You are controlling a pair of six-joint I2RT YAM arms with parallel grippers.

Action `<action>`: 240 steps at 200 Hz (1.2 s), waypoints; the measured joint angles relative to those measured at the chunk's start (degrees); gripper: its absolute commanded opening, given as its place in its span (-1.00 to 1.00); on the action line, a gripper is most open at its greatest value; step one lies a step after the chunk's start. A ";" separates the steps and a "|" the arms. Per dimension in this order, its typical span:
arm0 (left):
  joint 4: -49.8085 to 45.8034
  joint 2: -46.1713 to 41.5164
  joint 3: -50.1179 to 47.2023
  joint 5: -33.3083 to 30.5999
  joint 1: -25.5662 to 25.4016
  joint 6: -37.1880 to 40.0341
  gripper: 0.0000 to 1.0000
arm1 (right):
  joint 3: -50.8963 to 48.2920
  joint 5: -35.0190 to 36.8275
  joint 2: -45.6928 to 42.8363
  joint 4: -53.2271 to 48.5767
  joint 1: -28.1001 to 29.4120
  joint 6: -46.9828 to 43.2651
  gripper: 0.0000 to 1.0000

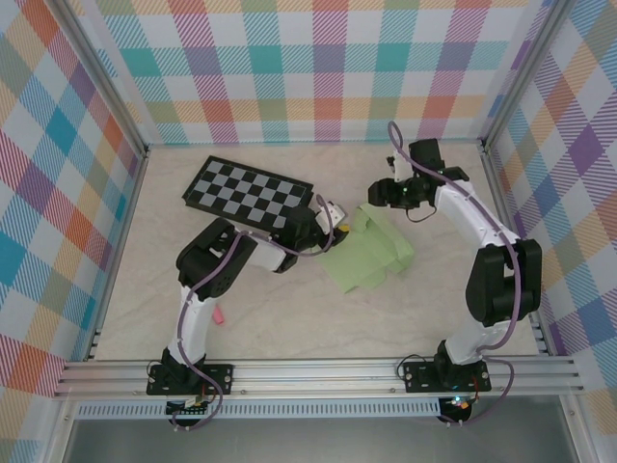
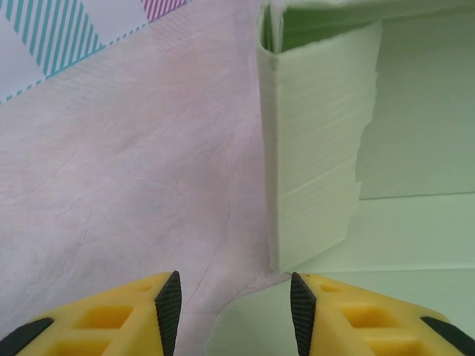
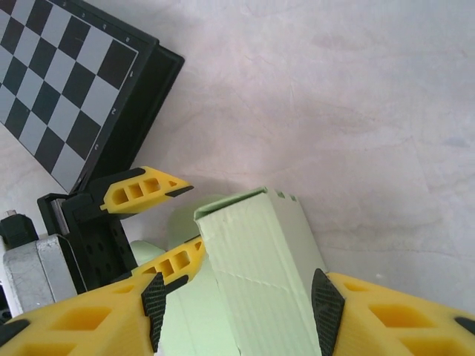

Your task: Fold the paper box

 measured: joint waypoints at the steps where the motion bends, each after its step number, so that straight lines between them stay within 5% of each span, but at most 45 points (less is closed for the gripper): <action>1: 0.17 0.00 0.00 0.28 0.09 -0.09 -0.06 | 0.20 0.02 0.04 -0.11 0.00 -0.13 0.13; 105: 2.82 7.15 11.37 16.74 2.25 0.07 -0.12 | 8.46 -0.39 12.68 -8.02 0.00 -3.30 0.02; 188: -1.75 7.85 13.33 11.98 -0.13 5.95 -0.68 | 8.44 -1.57 12.90 -8.26 1.03 -3.06 -0.11; 240: 0.57 9.68 14.21 6.75 -1.53 6.78 -0.83 | 6.84 -0.98 12.85 -6.03 0.96 -1.18 -0.11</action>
